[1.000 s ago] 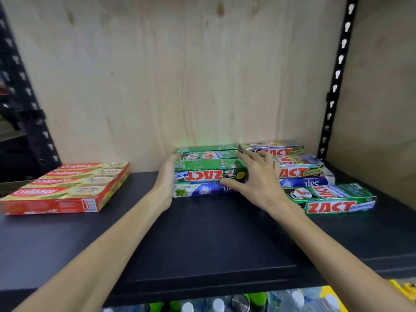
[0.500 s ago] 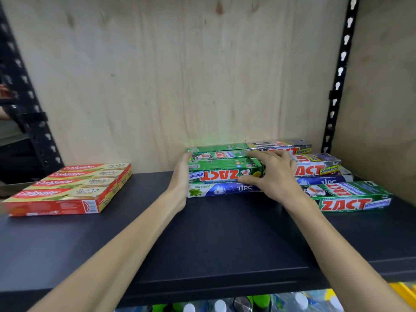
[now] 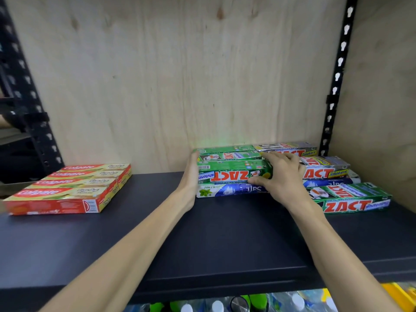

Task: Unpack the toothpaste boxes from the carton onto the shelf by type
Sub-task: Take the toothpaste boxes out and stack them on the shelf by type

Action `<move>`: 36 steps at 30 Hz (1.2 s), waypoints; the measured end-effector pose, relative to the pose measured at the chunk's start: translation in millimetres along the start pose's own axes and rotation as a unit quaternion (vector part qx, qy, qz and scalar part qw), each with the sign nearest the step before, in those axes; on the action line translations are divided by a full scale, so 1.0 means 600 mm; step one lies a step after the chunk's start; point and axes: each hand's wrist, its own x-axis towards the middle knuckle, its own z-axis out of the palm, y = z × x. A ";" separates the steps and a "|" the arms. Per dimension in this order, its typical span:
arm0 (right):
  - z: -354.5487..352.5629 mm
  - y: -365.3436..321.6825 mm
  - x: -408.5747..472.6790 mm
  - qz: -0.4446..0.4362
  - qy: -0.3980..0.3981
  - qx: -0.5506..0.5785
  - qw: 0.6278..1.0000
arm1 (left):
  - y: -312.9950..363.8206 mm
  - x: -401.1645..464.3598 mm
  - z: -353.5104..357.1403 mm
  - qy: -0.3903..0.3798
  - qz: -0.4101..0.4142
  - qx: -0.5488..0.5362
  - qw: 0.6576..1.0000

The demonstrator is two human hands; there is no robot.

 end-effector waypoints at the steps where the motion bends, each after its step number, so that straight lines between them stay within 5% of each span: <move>1: 0.001 0.000 -0.002 0.002 0.007 -0.008 1.000 | 0.000 -0.001 -0.001 0.002 0.002 0.003 1.000; 6: 0.008 -0.002 -0.010 -0.012 0.004 -0.064 0.998 | -0.002 -0.026 -0.018 -0.021 0.093 0.076 0.992; 10: 0.009 0.001 -0.012 -0.026 0.025 -0.071 0.997 | -0.018 -0.053 -0.047 0.031 0.232 0.290 0.928; 13: 0.009 -0.003 -0.020 -0.058 0.033 -0.095 0.993 | -0.037 -0.061 -0.069 0.030 0.250 0.391 0.885; 19: 0.010 -0.037 -0.056 -0.183 0.035 -0.179 0.966 | -0.037 -0.090 -0.126 0.049 0.285 0.429 0.856; 29: 0.014 -0.108 -0.148 -0.255 -0.043 -0.097 0.961 | -0.010 -0.222 -0.282 0.001 0.253 0.426 0.869; 36: 0.004 -0.161 -0.186 -0.178 -0.114 0.040 0.977 | -0.001 -0.284 -0.327 0.016 0.227 0.390 0.892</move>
